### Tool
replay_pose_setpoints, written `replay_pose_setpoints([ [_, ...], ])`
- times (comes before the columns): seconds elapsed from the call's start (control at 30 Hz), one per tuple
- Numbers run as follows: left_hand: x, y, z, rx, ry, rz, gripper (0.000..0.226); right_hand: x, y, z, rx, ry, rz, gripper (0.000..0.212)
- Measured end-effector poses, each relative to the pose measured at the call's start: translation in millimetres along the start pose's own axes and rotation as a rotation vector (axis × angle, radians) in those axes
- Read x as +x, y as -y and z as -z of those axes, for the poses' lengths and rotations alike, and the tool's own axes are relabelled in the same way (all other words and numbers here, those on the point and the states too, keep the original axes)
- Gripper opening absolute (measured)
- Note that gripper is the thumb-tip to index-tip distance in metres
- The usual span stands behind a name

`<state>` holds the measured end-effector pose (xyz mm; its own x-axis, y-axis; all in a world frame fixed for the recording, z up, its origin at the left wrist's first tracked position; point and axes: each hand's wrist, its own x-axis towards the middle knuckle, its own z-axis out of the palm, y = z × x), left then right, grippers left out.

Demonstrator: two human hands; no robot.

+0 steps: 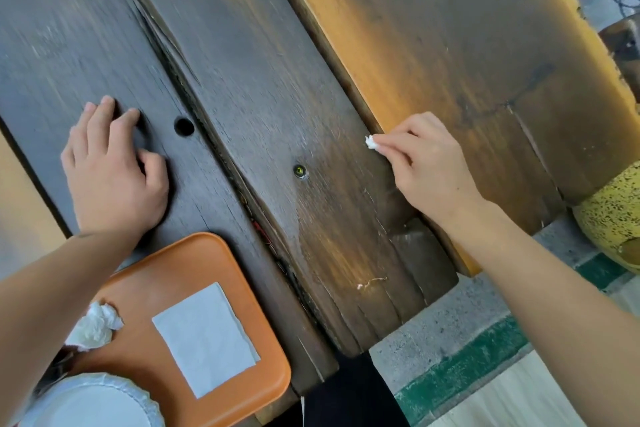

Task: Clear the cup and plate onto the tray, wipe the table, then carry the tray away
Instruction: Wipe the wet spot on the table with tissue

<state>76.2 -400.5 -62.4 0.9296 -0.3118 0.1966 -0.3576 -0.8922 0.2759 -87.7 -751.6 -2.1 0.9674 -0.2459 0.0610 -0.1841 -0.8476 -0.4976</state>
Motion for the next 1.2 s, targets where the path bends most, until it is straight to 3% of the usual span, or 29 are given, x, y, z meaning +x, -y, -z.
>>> replay_pose_setpoints([
  [0.2, 2.9, -0.1, 0.9, -0.034, 0.051, 0.011, 0.05, -26.7, -6.5, -3.1, 0.047, -0.002, -0.07, 0.012],
  [0.43, 2.1, -1.8, 4.2, -0.024, 0.059, 0.018, 0.05, -94.4, 18.9, -9.6, 0.026, 0.14, 0.117, 0.01],
  [0.6, 1.8, -5.3, 6.2, -0.023, 0.055, 0.045, 0.05, -153.1, 57.8, -23.5, 0.117, 0.085, -0.062, 0.008],
  [0.77, -0.1, -5.6, 7.8, 0.003, 0.049, 0.033, 0.049, -169.3, 62.0, -17.4, 0.152, -0.249, -0.433, 0.012],
  [0.87, 2.0, -6.4, 7.8, -0.005, 0.057, 0.026, 0.05, -174.3, 72.4, -23.9, 0.138, -0.292, -0.627, 0.01],
  [1.1, 0.9, -9.0, 9.5, -0.018, 0.07, 0.038, 0.051, -166.8, 118.7, -59.1, 0.052, -0.294, -0.565, 0.006],
  [1.2, 1.1, -7.7, 8.5, -0.027, 0.058, 0.036, 0.05, -166.7, 125.6, -60.3, 0.143, -0.211, -0.485, 0.006],
])
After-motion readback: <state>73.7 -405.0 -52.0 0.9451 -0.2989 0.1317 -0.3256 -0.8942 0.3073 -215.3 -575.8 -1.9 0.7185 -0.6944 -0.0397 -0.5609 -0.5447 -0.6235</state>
